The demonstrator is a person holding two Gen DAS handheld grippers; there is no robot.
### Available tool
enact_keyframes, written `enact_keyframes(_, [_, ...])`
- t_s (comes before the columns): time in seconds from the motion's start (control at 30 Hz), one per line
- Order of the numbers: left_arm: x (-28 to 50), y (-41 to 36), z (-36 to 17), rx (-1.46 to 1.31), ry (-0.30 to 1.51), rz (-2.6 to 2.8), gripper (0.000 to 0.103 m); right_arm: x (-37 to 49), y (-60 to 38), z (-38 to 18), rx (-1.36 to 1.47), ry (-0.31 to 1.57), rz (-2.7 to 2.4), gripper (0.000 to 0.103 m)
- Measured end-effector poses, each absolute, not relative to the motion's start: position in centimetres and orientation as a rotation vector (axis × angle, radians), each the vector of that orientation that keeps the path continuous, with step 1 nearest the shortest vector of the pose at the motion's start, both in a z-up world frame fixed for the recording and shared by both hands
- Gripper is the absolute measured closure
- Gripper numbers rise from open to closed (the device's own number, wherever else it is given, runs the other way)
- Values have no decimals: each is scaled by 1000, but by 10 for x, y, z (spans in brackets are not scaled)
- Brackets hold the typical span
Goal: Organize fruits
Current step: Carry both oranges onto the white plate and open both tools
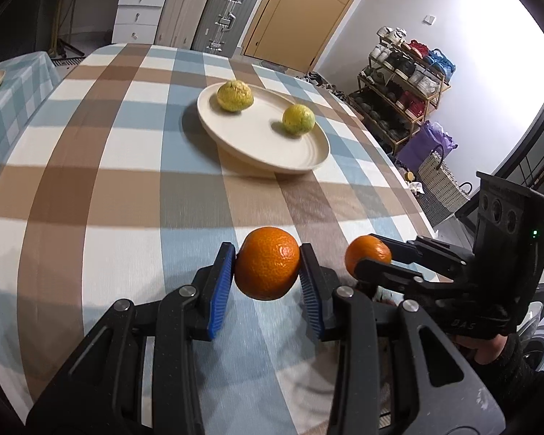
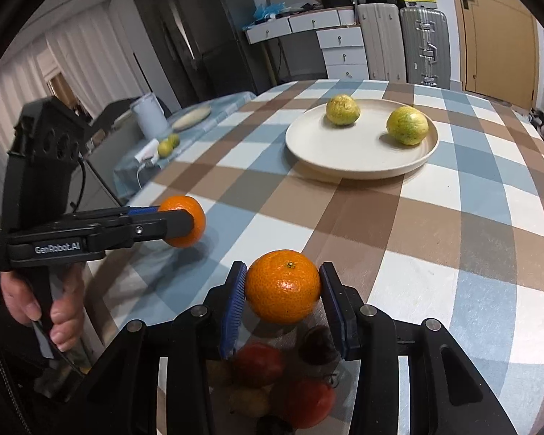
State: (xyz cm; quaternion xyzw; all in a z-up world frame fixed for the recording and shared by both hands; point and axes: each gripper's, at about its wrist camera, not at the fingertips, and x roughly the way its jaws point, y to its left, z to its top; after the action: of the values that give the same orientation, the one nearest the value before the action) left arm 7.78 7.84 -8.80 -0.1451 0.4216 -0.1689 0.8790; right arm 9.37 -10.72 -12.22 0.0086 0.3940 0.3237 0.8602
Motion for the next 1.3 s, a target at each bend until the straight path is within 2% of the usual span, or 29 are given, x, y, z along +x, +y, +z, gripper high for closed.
enact_keyframes(0.43, [164, 82, -70, -343, 843, -340, 70, 138, -130, -96, 105, 751, 693, 61])
enact_keyframes(0.83, [259, 83, -62, -329, 859, -296, 70, 223, -128, -58, 86, 675, 706, 61])
enact_keyframes(1.3, [314, 74, -96, -296, 951, -300, 70, 332, -97, -77, 57, 750, 661, 61])
